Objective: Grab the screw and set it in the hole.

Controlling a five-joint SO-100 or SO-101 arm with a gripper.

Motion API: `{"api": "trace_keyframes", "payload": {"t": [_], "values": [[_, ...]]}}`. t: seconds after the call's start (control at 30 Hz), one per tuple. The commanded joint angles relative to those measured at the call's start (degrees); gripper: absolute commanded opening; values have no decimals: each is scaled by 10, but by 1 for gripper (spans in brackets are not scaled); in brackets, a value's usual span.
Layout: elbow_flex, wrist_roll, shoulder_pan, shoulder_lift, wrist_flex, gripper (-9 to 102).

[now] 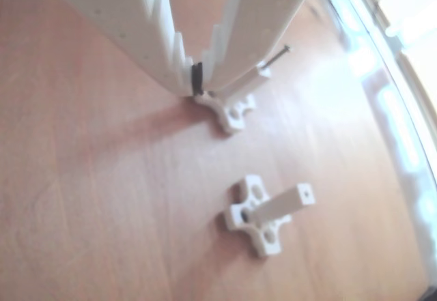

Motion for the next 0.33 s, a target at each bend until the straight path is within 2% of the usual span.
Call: {"api": "trace_keyframes", "payload": {"t": [0.0,0.3], "values": [[12,-1,2,11,34,-4],[12,-3,2,11,34,-4]]}}
